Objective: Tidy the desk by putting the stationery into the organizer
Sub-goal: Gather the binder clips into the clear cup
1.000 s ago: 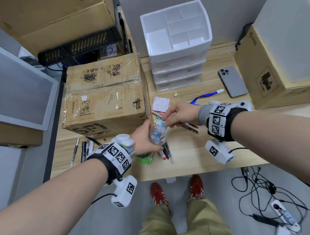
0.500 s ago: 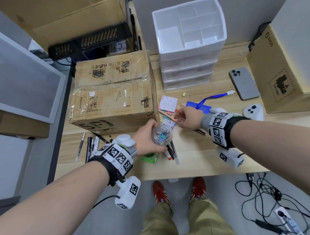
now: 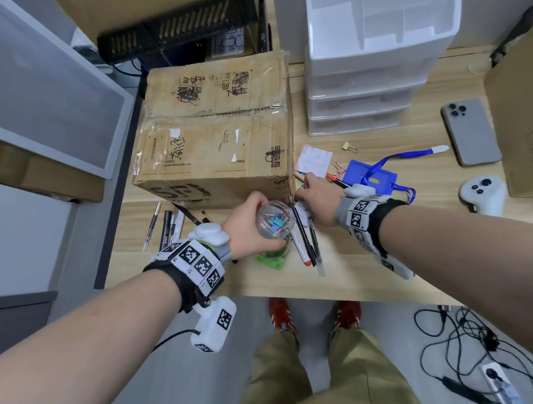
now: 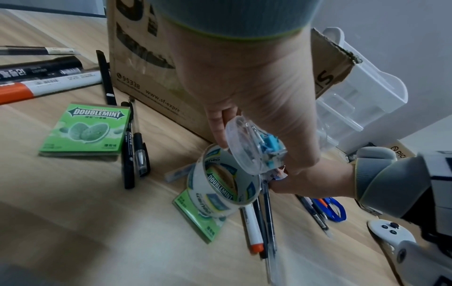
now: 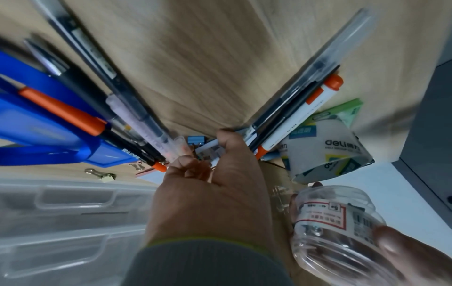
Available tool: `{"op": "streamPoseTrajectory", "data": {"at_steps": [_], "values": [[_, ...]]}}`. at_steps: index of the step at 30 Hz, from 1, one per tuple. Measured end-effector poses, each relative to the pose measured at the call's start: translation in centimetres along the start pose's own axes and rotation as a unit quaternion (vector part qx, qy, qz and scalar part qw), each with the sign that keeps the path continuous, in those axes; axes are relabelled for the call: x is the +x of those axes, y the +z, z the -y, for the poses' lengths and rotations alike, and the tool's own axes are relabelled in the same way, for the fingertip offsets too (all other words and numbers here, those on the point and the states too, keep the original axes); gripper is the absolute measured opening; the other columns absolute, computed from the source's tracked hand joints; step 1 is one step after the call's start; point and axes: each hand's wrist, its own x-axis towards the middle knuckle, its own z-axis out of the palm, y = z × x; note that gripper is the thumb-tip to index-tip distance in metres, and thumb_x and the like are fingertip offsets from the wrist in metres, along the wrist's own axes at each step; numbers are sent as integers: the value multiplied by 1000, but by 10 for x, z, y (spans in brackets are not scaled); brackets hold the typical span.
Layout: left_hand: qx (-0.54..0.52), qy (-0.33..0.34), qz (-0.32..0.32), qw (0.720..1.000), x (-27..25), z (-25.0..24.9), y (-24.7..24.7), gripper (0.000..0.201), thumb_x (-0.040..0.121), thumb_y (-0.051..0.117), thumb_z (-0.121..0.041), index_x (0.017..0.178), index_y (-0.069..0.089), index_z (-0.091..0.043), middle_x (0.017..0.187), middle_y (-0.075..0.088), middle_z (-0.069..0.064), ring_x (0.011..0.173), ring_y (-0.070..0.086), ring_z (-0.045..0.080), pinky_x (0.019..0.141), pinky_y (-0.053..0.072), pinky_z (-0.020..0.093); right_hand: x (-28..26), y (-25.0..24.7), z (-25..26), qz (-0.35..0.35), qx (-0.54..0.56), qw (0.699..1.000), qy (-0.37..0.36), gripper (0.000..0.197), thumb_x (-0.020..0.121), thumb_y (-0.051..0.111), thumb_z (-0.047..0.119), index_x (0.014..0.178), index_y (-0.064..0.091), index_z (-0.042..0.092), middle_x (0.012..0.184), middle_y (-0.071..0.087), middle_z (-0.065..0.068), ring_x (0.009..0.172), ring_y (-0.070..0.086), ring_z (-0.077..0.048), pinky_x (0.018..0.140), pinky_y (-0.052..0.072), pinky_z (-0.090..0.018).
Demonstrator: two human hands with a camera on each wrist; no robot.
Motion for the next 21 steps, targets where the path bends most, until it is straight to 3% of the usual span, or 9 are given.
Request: {"op": "streamPoseTrajectory", "data": {"at_steps": [4, 7, 10, 13, 16, 21], "values": [[7, 3, 10, 1000, 1, -2, 0, 70, 55, 90, -43, 104, 43, -24, 92, 66, -11, 81, 66, 9, 65, 55, 32, -1, -10, -4, 15, -20, 1000, -2, 41, 73, 74, 28, 109, 57, 18, 111, 44, -7, 98, 50, -25, 63, 41, -32], [2, 14, 28, 1000, 1, -8, 0, 68, 57, 91, -39, 104, 44, -21, 88, 65, -9, 76, 64, 10, 60, 51, 28, -8, -18, -14, 17, -18, 1000, -9, 54, 69, 75, 47, 110, 57, 17, 106, 51, -5, 96, 54, -25, 70, 50, -36], [13, 27, 63, 998, -1, -12, 3, 68, 56, 89, -41, 102, 42, -24, 85, 65, -9, 73, 61, 11, 59, 50, 28, -21, -22, -26, 15, -16, 1000, 2, 64, 70, 72, 60, 113, 58, 16, 104, 57, -5, 94, 59, -26, 65, 44, -31], [24, 37, 84, 995, 0, -13, 7, 69, 55, 88, -45, 102, 41, -27, 86, 65, -9, 77, 64, 14, 62, 52, 32, -36, -21, -33, 45, -39, 998, 21, 60, 72, 69, 62, 107, 56, 15, 101, 59, -2, 90, 63, -26, 61, 38, -29], [17, 40, 72, 996, 5, -20, 7, 68, 56, 88, -45, 102, 43, -24, 86, 65, -10, 78, 65, 12, 63, 52, 30, -45, -13, -34, 59, -25, 997, 40, 55, 72, 68, 64, 96, 56, 16, 94, 61, -2, 83, 62, -24, 60, 41, -27], [19, 45, 76, 996, 11, -26, 7, 69, 58, 90, -40, 107, 45, -20, 88, 63, -15, 73, 58, -3, 56, 44, 12, -44, 10, -26, 53, 0, 996, 69, 49, 71, 69, 62, 88, 55, 18, 90, 61, -3, 79, 61, -23, 61, 46, -28]]}}
